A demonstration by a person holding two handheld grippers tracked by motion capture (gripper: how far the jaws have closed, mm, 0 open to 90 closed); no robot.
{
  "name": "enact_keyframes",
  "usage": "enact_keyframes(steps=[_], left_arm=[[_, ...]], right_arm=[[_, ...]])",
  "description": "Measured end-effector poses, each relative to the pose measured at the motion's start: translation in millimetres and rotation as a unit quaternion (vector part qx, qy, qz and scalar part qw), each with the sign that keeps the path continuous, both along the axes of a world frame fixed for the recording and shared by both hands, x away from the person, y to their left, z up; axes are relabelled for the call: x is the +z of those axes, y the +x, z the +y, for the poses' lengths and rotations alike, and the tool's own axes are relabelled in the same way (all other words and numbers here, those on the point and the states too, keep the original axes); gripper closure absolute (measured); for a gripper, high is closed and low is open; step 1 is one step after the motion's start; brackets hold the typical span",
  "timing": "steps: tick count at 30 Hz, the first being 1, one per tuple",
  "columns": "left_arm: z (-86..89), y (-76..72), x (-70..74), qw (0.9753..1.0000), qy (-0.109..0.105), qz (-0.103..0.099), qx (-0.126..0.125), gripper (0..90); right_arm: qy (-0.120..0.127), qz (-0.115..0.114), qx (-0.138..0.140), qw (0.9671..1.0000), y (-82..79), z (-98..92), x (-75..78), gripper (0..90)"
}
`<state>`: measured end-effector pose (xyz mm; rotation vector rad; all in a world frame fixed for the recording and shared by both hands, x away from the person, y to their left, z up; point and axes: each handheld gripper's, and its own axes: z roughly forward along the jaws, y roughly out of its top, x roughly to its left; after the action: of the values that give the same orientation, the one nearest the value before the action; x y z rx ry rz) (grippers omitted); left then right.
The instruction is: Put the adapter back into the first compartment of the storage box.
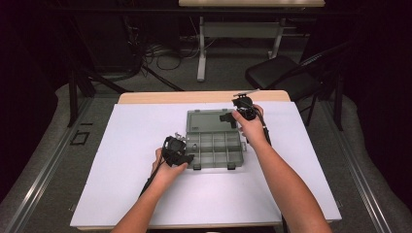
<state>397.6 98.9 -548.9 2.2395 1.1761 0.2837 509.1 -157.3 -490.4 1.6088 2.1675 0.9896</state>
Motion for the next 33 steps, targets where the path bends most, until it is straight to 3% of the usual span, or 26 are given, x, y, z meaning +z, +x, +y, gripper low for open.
enact_keyframes(steps=[3, 10, 13, 18, 20, 23, 26, 29, 30, 33], left_arm=[[0.0, -0.1, -0.2, 1.0000, -0.002, 0.000, -0.001, 57.4], [-0.2, -0.2, -0.2, 1.0000, -0.001, -0.001, 0.001, 57.4], [-0.3, -0.3, -0.2, 1.0000, -0.001, -0.001, 0.001, 57.4], [-0.3, -0.3, -0.3, 1.0000, -0.002, -0.001, 0.001, 57.4], [-0.1, -0.2, -0.2, 1.0000, -0.001, -0.001, 0.000, 57.4], [-0.2, -0.2, -0.2, 1.0000, -0.001, -0.001, 0.001, 57.3], [-0.2, -0.1, -0.1, 1.0000, -0.001, -0.001, 0.001, 57.4], [-0.1, 0.0, -0.1, 1.0000, -0.001, 0.000, 0.000, 57.4], [-0.2, 0.0, 0.0, 1.0000, 0.000, 0.000, 0.001, 57.4], [-0.2, 0.0, 0.1, 1.0000, 0.000, 0.001, 0.001, 57.3]], right_arm=[[-0.012, 0.006, -0.007, 0.9999, 3.0, 1.1, -6.0, 8.1], [0.003, 0.018, -0.011, 0.9998, 6.8, 4.7, -13.7, 7.1], [-0.014, 0.019, -0.013, 0.9997, 7.2, 6.5, -16.9, 10.5], [-0.011, 0.035, -0.007, 0.9993, 9.7, 7.6, -25.1, 13.4], [-0.024, 0.053, -0.010, 0.9983, 9.7, 7.4, -25.2, 14.3], [0.000, 0.048, -0.010, 0.9988, 10.9, 6.5, -30.2, 14.3], [-0.008, 0.057, -0.018, 0.9982, 10.7, 6.4, -30.7, 15.2], [-0.003, 0.046, -0.023, 0.9987, 10.1, 5.0, -32.9, 18.0], [-0.006, 0.052, -0.026, 0.9983, 9.8, 3.8, -32.5, 18.1], [0.011, 0.051, -0.030, 0.9982, 10.6, 1.9, -35.7, 18.3]])
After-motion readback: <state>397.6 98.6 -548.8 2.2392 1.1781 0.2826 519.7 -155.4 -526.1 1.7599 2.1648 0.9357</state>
